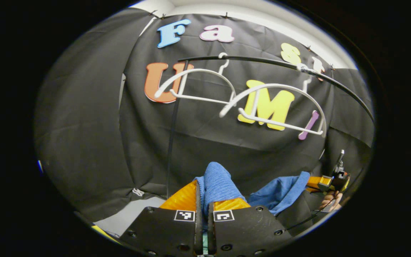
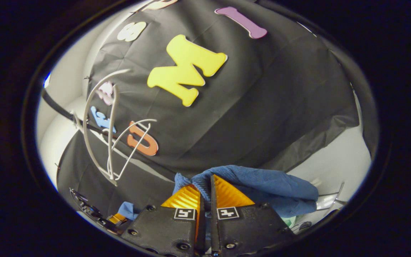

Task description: Grasp the clothes on the hanger with both hands and then place them into the laundry hamper below.

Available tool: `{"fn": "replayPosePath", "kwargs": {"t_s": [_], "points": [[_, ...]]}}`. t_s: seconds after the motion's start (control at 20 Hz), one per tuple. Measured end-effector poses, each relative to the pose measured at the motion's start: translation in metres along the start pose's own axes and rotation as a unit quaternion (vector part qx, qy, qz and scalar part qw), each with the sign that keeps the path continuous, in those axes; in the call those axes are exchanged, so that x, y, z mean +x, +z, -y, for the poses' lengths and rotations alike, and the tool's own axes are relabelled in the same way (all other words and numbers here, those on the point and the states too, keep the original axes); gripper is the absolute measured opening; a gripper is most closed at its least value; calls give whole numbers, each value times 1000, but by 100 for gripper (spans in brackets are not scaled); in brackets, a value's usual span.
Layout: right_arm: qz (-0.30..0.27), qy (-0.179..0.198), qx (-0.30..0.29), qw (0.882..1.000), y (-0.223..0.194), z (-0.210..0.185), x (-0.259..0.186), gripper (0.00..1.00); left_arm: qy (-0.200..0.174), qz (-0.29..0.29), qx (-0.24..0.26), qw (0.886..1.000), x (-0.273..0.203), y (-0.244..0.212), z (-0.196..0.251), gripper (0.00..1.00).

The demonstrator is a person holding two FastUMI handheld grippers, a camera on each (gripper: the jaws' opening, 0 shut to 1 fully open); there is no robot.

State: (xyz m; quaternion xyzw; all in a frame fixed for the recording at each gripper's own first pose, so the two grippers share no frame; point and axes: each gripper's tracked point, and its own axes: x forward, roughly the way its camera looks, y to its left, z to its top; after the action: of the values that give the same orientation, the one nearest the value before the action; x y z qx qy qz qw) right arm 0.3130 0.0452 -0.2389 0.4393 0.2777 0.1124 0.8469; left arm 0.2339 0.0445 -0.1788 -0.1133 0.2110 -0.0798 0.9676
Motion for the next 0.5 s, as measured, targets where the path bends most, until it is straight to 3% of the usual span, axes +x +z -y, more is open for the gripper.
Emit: {"fn": "replayPosePath", "kwargs": {"t_s": [0.5], "points": [[-78, 74, -35, 994, -70, -90, 13, 9, -67, -6, 17, 998, -6, -4, 67, 5]]}}
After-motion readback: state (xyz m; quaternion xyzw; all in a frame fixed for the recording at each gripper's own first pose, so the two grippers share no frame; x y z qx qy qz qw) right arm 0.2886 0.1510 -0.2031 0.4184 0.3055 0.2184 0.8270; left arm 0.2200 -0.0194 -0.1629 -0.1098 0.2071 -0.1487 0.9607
